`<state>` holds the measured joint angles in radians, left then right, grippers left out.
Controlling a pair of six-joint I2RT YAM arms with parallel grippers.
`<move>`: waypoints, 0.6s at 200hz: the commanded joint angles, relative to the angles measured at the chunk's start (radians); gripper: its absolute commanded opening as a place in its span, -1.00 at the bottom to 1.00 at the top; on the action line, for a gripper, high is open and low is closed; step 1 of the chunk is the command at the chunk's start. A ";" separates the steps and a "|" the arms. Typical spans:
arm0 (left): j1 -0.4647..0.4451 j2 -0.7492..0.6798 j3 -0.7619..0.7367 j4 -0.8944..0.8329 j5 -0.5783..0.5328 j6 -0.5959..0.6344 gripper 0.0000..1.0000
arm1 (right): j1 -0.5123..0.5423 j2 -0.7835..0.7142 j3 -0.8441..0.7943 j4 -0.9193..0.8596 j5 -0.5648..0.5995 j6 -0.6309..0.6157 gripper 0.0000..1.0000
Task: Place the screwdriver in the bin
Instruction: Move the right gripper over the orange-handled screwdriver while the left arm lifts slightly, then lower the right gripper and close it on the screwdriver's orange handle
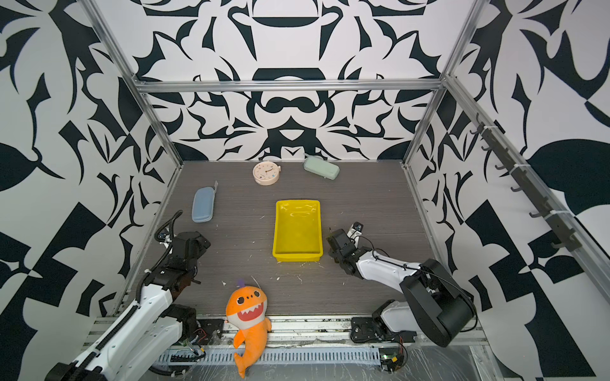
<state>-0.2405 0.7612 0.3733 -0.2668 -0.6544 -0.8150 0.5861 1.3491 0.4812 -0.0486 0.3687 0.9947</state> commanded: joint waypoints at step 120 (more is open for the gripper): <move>0.001 0.029 0.028 -0.006 -0.012 -0.018 0.90 | 0.084 -0.021 0.037 0.042 0.026 -0.024 0.01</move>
<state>-0.2405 0.7830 0.3737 -0.2668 -0.6544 -0.8150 0.6559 1.3403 0.4950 -0.0296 0.3714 0.9859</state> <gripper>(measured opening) 0.951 0.506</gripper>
